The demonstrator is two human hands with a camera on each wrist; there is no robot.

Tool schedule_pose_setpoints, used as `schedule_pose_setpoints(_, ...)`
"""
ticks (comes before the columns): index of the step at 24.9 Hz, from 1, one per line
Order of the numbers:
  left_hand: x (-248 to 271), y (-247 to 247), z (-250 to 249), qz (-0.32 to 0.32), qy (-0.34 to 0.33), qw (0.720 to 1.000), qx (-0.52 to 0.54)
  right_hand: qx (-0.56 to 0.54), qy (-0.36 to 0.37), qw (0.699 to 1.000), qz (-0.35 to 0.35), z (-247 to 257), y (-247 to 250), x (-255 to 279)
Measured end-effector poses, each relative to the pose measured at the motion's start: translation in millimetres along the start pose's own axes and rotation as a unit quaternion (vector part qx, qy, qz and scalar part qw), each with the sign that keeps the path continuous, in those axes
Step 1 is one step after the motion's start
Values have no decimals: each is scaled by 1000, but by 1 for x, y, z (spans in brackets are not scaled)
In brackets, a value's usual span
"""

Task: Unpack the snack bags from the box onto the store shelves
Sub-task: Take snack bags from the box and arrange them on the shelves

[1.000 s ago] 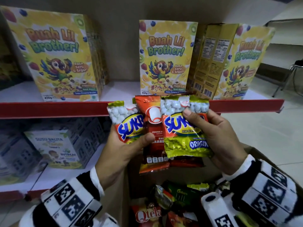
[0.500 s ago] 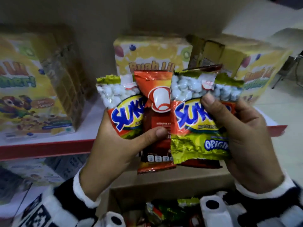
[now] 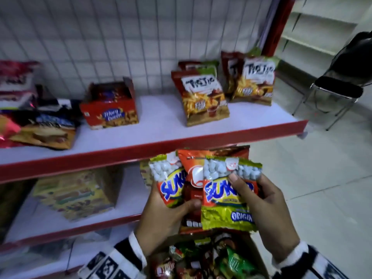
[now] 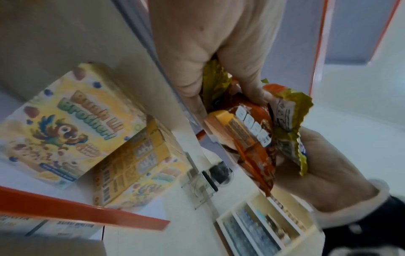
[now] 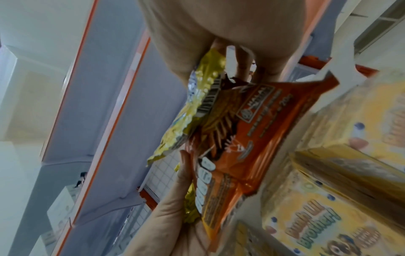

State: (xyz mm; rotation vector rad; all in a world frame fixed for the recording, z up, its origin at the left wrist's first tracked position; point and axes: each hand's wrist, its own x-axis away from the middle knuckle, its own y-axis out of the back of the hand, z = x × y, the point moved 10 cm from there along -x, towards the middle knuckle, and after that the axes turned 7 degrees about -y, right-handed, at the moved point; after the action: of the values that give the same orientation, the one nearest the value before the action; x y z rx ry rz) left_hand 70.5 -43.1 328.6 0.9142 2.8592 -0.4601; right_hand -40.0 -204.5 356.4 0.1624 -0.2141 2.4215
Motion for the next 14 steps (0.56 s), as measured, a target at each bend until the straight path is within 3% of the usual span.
schedule_pose_setpoints(5,16,-47,-118,26,34,999,4,2,-42,999,0,116,9,66)
schedule_pose_setpoints(9,3,-80,-230,70,18,996,46,30,24,999,36,240,-13,99)
schedule_pose_setpoints(14,-14,-58,-346,-9,-90,996,-25,14,112,989,91,343,-66,124)
